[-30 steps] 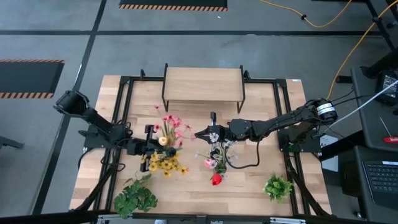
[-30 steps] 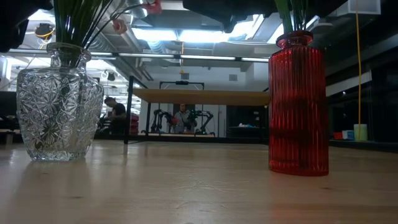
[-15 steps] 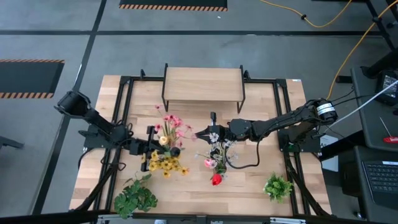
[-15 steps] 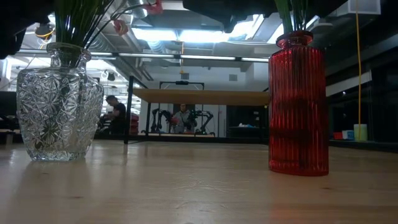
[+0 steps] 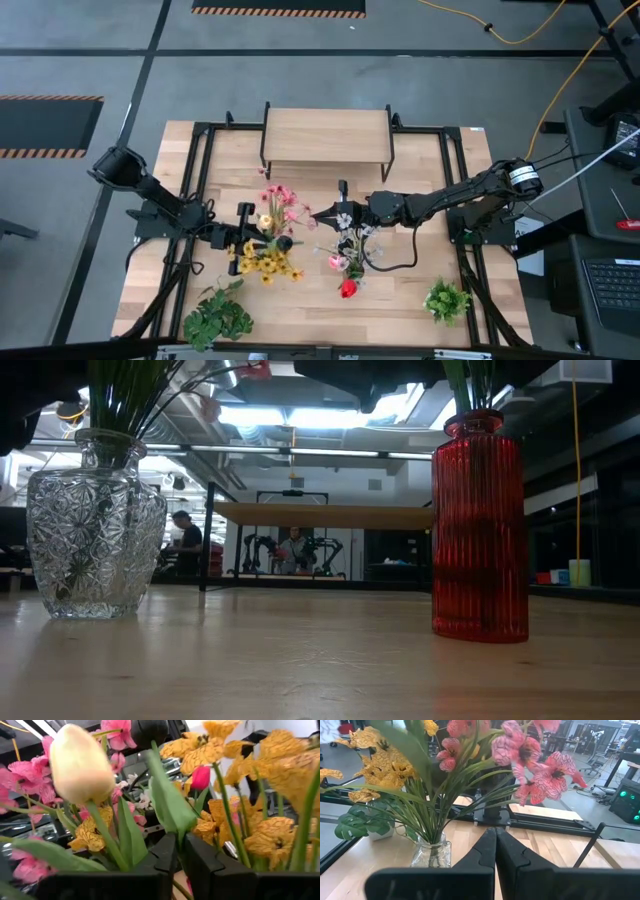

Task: Pick and place flowers into a vace then onto a shelf
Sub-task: Put the black tulip into the transparent vase

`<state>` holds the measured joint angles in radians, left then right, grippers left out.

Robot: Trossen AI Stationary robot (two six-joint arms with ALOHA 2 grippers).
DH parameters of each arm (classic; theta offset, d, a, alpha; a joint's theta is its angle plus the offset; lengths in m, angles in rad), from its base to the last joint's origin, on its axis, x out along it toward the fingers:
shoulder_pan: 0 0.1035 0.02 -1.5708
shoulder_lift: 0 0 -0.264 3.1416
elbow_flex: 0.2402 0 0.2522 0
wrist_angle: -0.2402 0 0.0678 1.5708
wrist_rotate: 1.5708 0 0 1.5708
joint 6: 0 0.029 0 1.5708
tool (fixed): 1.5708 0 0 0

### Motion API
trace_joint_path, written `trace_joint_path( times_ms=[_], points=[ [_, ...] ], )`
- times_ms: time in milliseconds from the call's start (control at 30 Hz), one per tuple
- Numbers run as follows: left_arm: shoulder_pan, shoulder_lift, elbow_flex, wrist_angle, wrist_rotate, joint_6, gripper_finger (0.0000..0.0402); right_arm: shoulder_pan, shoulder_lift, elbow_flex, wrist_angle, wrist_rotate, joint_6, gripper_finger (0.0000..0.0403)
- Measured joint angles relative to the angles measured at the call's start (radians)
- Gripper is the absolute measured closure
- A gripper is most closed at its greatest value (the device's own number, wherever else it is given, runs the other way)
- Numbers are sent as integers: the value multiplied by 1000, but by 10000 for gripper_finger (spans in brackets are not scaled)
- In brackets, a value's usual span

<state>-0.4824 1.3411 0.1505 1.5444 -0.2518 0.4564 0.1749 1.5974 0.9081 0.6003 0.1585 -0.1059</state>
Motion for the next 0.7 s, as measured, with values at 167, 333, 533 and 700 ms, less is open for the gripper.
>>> trace_joint_path(
  times_ms=[167, 333, 533, 700],
  points=[
    [0, -2, 0, 0, -73, 1, 314, 2, 0, 0, 0, 0, 0, 398],
    [-4, -2, 0, 0, -89, 1, 264, 13, 0, 0, 0, -2, 0, 398],
    [-45, -2, 0, 0, -89, 2, 236, 25, 0, 0, -1, -2, -2, 398],
    [-82, -3, 0, 16, -102, 38, 239, 25, 0, 0, -1, -2, -3, 398]
  ],
)
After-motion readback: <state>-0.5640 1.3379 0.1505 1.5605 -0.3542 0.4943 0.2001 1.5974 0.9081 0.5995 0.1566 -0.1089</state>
